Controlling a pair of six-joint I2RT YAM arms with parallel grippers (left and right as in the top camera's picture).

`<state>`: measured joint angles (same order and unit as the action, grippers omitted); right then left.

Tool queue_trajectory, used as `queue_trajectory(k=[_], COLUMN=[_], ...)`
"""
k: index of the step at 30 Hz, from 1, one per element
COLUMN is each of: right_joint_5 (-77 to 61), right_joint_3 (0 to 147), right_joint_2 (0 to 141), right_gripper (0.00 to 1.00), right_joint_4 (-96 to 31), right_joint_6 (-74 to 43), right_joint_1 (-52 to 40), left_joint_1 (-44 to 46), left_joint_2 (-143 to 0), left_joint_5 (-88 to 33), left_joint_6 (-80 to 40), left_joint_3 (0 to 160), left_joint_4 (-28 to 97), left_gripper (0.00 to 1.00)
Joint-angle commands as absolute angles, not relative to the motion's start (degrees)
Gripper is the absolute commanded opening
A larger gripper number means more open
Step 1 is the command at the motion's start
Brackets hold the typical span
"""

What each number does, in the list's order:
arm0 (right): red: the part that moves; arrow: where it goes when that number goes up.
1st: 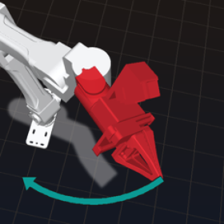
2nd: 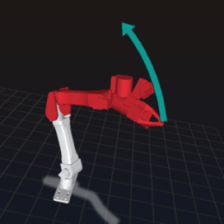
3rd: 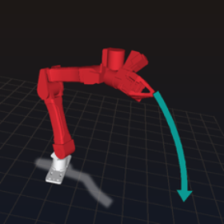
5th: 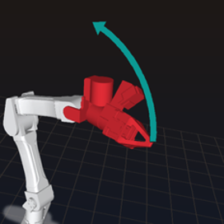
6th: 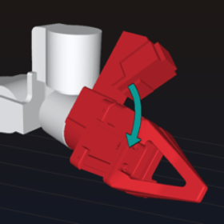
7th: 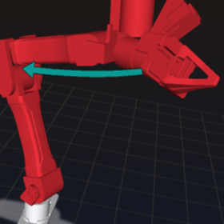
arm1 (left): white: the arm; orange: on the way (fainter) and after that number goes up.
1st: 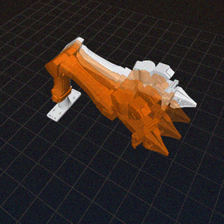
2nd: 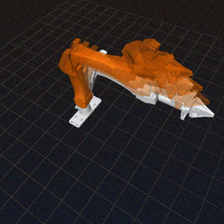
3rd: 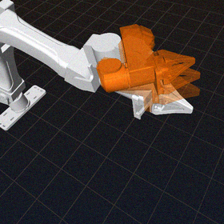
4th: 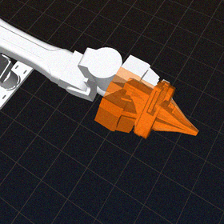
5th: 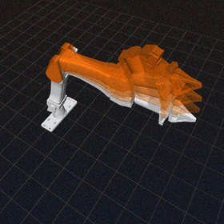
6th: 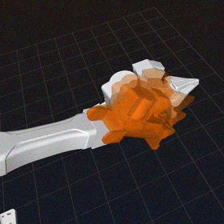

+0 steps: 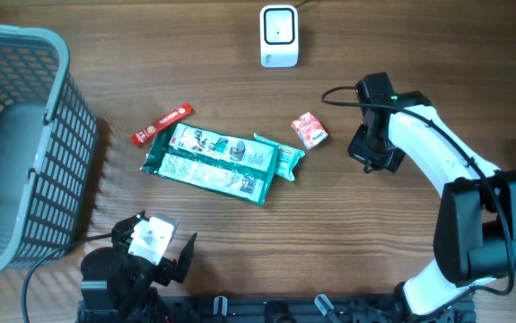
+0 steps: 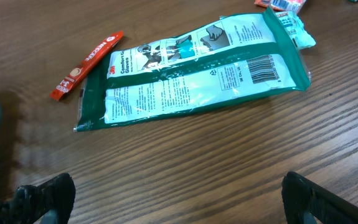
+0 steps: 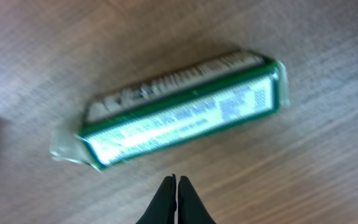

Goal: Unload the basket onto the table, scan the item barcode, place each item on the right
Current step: 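Move the right gripper to the green-white box and grasp it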

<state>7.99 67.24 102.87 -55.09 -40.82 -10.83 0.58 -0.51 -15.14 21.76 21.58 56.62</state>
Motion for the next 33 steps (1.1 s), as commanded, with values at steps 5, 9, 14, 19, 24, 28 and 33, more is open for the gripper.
queue_trajectory(k=[5,9,14,19,24,28,33], right_joint_5=[2.55,7.53,8.29,6.20,6.59,6.02,2.22], right_joint_3=[68.84,67.31,66.65,66.67,66.67,66.67,66.78], right_joint_2=[102.63,103.11,110.59,113.56,109.21,105.43,93.38], right_gripper=[0.05,0.10,0.05,0.05,0.05,0.05,0.05], right_joint_4=[-46.59,-36.49,-33.50,-42.44,-53.04,-55.40,-57.58], right_joint_6=[-40.32,-43.83,-45.08,-44.95,-44.93,-40.88,-37.08], right_joint_1=[-10.81,-10.81,-10.81,-10.81,-10.79,-10.81,-10.74], left_joint_1=[0.21,0.21,0.21,0.21,0.21,0.21,0.21], left_joint_2=[-0.38,-0.38,-0.38,-0.38,-0.38,-0.38,-0.38], left_joint_5=[-16.05,-16.05,-16.05,-16.03,-16.05,-16.03,-16.05], left_joint_6=[22.06,22.06,22.06,22.06,22.06,22.06,22.06], left_joint_3=[21.30,21.30,21.30,21.30,21.30,21.30,21.30], left_joint_4=[56.62,56.62,56.62,56.62,56.62,56.62,56.62], left_gripper=[1.00,1.00,1.00,1.00,1.00,1.00,1.00])
